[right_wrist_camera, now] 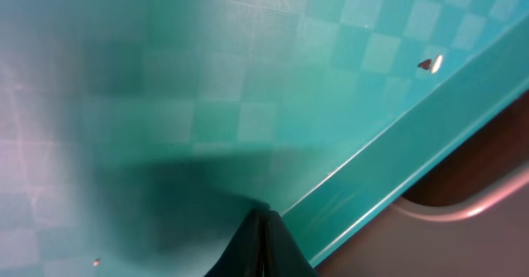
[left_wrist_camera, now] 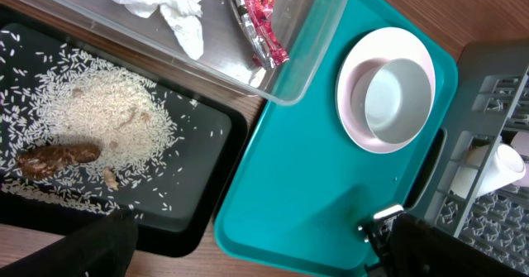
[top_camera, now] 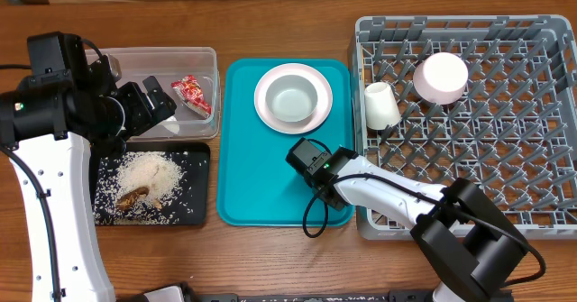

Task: Sort waste into correct bins and load items into the dishwasher
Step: 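Lower the open right gripper into the white bowl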

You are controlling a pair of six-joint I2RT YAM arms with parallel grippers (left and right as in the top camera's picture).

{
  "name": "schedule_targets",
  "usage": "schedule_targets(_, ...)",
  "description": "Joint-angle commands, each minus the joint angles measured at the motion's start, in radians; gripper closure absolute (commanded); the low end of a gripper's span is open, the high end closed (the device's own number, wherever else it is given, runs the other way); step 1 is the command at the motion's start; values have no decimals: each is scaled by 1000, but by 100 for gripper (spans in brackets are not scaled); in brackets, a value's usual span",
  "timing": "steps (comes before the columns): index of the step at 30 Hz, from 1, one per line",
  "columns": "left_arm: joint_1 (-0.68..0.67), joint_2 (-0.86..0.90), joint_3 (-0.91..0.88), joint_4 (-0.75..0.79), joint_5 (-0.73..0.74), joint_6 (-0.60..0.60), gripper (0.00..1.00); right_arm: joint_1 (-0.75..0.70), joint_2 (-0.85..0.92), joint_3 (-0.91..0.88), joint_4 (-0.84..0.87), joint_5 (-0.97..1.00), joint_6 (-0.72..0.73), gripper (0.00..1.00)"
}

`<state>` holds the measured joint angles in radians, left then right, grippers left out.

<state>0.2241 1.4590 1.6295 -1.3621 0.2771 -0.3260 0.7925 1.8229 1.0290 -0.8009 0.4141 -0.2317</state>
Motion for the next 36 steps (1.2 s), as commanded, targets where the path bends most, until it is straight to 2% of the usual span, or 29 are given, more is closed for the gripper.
schedule_targets(1, -3, -6, 10, 1, 8, -3, 0, -9, 18, -12, 3, 94, -32, 96)
schedule_targets(7, -3, -6, 10, 1, 8, -3, 0, -9, 18, -12, 26, 196, -35, 96)
schedule_targets(13, -3, -6, 10, 1, 8, -3, 0, -7, 18, 35, 33, 198, -34, 96)
schedule_targets(22, -3, -6, 10, 1, 8, -3, 0, -7, 18, 297, 32, 184, -22, 96)
schedule_targets(25, -3, -6, 10, 1, 8, -3, 0, -7, 18, 414, 33, 183, 54, 96)
schedule_targets(27, -3, -6, 10, 1, 8, -3, 0, -7, 18, 465, 37, 166, 126, 91)
schedule_targets(31, -3, -6, 10, 1, 8, -3, 0, -10, 18, 508, 78, -5, 188, 64)
schedule_targets(33, -3, -6, 10, 1, 8, -3, 0, -9, 18, 508, 105, -121, 188, 47)
schedule_targets(36, -3, -6, 10, 1, 8, -3, 0, -9, 19, 507, 136, -328, 188, 35)
